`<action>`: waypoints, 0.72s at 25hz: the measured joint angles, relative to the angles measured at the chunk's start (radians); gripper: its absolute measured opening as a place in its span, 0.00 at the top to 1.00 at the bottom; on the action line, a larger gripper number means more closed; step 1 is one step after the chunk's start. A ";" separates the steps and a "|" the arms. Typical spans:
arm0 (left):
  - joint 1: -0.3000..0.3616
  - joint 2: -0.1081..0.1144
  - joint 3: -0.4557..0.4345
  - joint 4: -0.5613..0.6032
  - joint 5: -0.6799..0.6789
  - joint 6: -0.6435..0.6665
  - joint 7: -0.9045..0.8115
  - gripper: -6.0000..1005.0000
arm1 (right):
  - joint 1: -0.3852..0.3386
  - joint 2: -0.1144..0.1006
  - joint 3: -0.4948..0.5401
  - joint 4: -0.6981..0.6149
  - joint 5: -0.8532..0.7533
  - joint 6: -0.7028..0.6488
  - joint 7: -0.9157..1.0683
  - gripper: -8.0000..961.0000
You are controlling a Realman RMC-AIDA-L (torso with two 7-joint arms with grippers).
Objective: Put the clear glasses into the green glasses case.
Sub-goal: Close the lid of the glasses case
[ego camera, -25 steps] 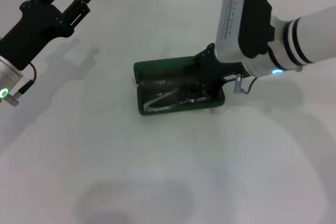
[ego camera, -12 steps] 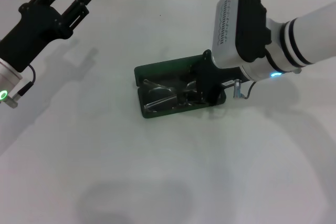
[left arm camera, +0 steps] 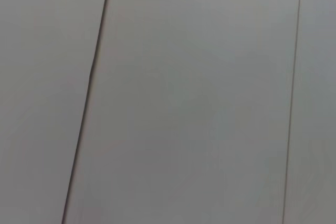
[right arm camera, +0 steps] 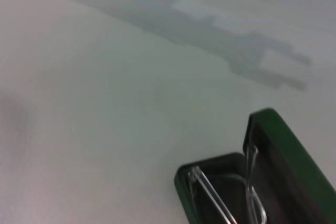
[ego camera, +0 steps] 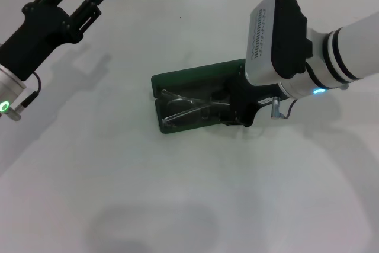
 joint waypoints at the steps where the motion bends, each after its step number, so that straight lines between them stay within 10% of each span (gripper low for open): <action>1: -0.001 0.000 0.000 0.000 0.000 0.000 0.000 0.35 | 0.002 0.000 -0.001 0.003 -0.005 0.002 0.004 0.60; 18: 0.003 -0.002 0.000 -0.002 0.000 0.000 0.000 0.35 | 0.013 0.000 -0.032 0.003 -0.006 0.016 0.008 0.59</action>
